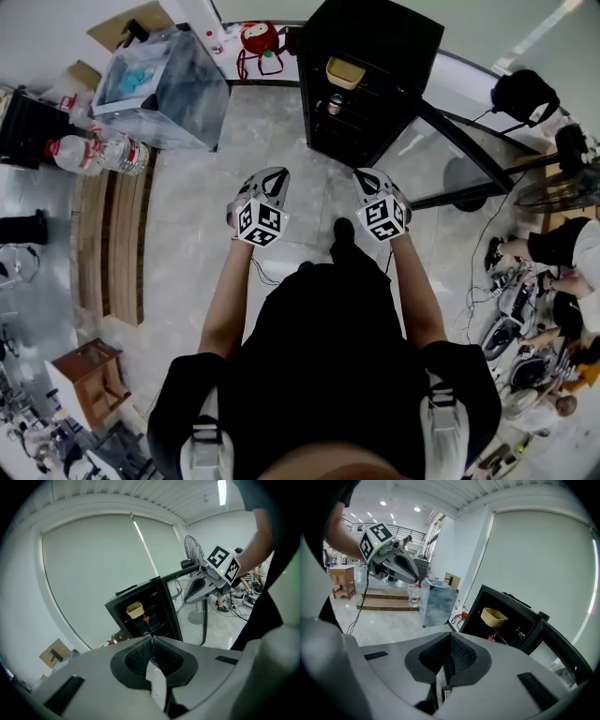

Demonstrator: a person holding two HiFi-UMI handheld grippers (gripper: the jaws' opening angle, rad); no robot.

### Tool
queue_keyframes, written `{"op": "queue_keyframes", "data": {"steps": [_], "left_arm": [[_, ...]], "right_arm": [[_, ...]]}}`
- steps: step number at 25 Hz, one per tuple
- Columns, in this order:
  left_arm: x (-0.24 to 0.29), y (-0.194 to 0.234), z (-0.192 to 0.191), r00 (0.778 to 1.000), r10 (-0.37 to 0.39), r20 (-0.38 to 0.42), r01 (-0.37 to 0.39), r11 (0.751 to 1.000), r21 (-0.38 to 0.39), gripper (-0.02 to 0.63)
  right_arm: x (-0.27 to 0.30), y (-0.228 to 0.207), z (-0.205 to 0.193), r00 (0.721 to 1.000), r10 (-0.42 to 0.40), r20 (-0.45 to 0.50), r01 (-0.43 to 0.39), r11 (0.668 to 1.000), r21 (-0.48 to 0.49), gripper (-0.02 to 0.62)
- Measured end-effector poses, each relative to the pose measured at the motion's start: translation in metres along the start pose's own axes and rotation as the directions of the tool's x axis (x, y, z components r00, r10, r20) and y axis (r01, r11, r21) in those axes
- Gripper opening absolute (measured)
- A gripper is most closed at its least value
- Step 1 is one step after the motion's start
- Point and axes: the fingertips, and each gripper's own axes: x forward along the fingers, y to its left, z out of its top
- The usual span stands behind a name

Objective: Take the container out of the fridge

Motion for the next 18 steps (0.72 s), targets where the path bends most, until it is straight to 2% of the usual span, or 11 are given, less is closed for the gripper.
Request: {"op": "queue_keyframes", "data": {"steps": [4, 18], "left_arm": [[0.01, 0.011, 0.009, 0.999, 0.031, -0.007, -0.031, 0.999, -0.034, 0.025], [0.048, 0.03, 0.031, 0.99, 0.125, -0.058, -0.13, 0.988, -0.086, 0.025]], "right_arm": [[0.008, -0.021, 0.005, 0.999, 0.002, 0.033, -0.002, 1.0, 0.005, -0.002], [0.043, -0.068, 0.0, 0.992, 0.103, 0.069, -0.1, 0.994, -0.039, -0.002]]}}
